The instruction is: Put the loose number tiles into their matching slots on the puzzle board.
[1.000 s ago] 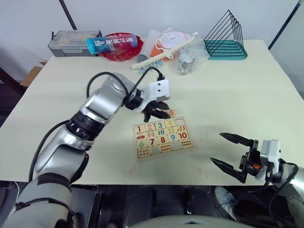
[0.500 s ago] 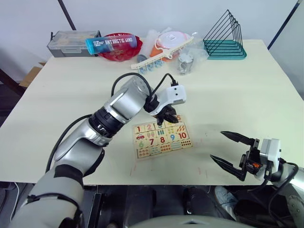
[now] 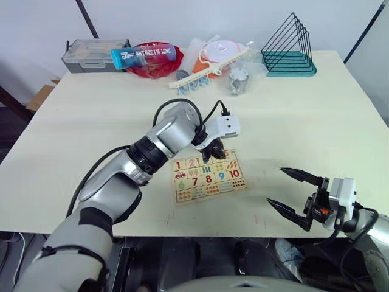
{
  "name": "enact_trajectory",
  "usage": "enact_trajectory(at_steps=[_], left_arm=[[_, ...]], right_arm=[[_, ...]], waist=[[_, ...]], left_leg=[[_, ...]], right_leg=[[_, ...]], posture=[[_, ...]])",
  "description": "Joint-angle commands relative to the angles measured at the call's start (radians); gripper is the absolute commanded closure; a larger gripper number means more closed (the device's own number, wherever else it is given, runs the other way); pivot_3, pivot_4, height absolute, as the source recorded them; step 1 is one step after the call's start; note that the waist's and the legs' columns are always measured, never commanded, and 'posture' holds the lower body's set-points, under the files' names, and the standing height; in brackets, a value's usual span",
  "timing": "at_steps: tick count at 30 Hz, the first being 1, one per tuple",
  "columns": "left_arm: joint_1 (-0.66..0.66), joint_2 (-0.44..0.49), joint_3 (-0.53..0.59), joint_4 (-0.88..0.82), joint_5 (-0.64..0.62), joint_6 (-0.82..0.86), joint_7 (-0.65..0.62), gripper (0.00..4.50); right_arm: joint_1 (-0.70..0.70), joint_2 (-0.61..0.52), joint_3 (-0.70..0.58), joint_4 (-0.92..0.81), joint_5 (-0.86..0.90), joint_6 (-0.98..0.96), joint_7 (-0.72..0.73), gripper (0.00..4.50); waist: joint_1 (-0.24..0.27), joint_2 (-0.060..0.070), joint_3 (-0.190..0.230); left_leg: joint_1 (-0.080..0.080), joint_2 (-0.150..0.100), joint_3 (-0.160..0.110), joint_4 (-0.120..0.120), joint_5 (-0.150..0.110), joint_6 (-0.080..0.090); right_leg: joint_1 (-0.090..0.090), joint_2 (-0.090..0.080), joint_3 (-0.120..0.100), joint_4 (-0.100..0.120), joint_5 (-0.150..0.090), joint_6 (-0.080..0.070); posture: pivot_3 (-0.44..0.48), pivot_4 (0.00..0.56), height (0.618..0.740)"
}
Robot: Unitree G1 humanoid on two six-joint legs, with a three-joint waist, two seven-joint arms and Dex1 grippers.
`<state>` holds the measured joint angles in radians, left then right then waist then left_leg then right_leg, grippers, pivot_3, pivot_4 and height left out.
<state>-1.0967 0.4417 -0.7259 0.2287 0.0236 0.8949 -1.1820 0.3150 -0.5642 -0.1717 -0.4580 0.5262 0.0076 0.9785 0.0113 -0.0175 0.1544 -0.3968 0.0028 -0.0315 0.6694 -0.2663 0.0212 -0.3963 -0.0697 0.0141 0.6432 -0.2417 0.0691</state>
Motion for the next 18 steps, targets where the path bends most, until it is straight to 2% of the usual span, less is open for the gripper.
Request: enact_trajectory(at_steps=[1,18], left_arm=[[-0.027,-0.011,0.001,-0.003,0.023,-0.025,-0.004,3.53],[-0.014,-0.062,0.002,0.036,0.06,-0.056,-0.003,3.53]], right_arm=[[-0.001,0.003,-0.003,-0.032,0.004,-0.024,-0.006,0.0],[0.025,0.01,-0.004,-0.019,-0.03,-0.04,-0.033,0.0]], waist=[[0.0,0.0,0.0],[0.0,0.0,0.0]], left_leg=[[0.0,0.0,0.0,0.0,0.0,0.0],[0.0,0.0,0.0,0.0,0.0,0.0]], right_leg=[[0.0,0.0,0.0,0.0,0.0,0.0],[0.0,0.0,0.0,0.0,0.0,0.0]], posture=[[0.0,0.15,0.74],[0.0,0.15,0.74]])
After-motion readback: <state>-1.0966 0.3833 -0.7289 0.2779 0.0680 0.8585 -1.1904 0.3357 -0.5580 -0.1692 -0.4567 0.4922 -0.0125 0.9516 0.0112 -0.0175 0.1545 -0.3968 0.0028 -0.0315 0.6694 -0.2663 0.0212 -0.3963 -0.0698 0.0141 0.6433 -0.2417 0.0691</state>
